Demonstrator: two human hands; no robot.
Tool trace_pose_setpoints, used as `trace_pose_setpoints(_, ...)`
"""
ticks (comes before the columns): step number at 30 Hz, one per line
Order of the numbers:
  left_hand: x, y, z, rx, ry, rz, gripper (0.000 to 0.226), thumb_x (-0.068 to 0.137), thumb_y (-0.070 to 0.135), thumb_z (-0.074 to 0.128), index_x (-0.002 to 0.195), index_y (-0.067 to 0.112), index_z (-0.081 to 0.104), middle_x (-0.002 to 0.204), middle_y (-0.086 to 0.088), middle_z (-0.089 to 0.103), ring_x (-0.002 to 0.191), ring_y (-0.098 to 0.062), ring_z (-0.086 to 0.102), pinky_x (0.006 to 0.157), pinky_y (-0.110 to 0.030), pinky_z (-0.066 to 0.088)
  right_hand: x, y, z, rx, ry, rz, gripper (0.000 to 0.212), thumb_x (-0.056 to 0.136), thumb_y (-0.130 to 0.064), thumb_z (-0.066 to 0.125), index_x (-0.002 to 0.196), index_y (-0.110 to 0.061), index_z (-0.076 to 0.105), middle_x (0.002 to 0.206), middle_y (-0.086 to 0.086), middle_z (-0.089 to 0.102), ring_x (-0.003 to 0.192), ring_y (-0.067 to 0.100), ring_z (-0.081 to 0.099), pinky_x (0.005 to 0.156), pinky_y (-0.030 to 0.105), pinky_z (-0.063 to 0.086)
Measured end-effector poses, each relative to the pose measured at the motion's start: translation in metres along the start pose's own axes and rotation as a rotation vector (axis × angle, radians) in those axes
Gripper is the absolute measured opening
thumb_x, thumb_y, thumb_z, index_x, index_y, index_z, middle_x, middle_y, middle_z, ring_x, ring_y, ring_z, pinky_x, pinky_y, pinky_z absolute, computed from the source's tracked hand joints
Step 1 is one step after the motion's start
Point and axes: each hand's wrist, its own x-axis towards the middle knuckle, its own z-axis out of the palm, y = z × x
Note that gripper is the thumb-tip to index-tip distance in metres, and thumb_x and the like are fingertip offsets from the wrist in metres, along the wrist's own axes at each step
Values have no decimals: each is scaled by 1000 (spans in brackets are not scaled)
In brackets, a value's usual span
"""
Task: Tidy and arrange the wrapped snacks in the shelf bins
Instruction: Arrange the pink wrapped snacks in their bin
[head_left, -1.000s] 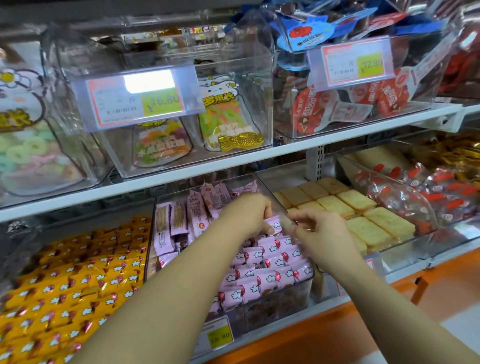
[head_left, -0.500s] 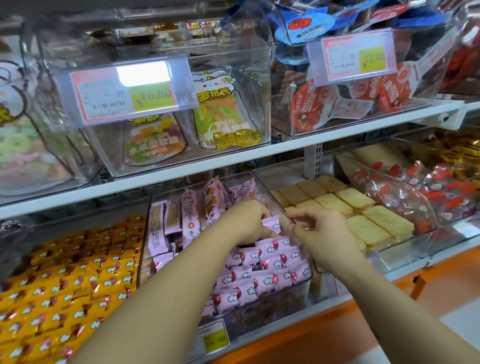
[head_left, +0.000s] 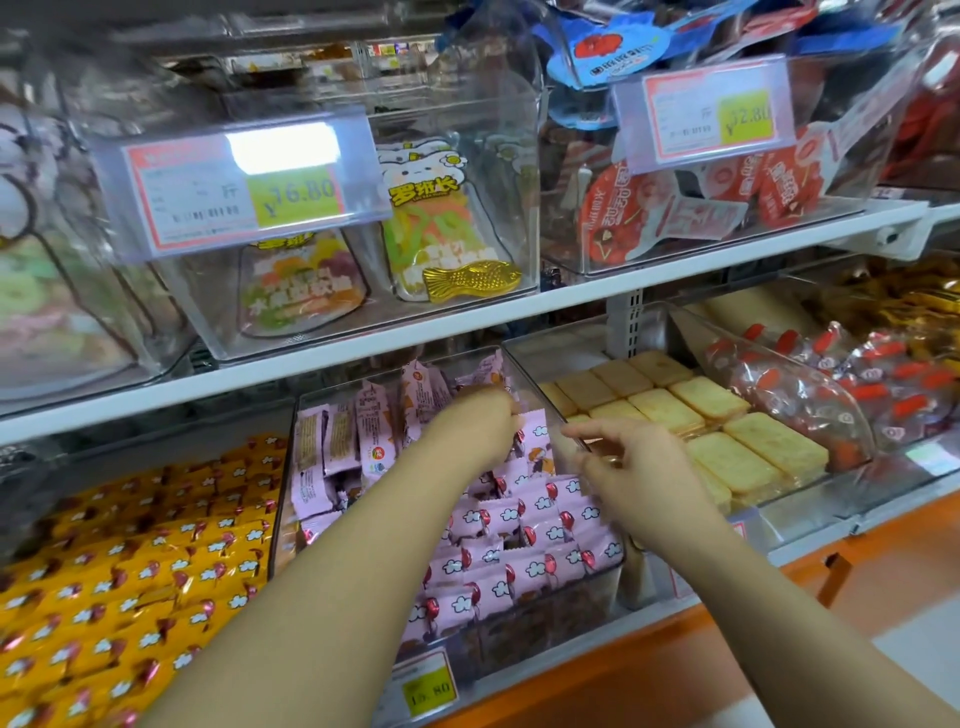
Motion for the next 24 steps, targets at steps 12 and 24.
trace_pose_setpoints(12, 14, 5, -1, 15, -46, -86, 34, 93, 4, 49, 126, 7, 57, 118, -11, 61, 104, -26, 60, 88, -31, 51, 5, -1, 18, -373, -176, -113, 47, 97, -20, 40, 144, -27, 35, 153, -1, 22, 136, 18, 30, 104, 30, 35)
trace_pose_setpoints(24, 19, 6, 18, 114, 58, -106, 35, 86, -4, 54, 120, 6, 58, 112, -14, 59, 100, -27, 60, 80, -32, 48, 8, 5, 17, -340, -198, -156, 53, 96, -17, 38, 146, -31, 27, 139, -1, 38, 120, 16, 43, 95, 29, 38)
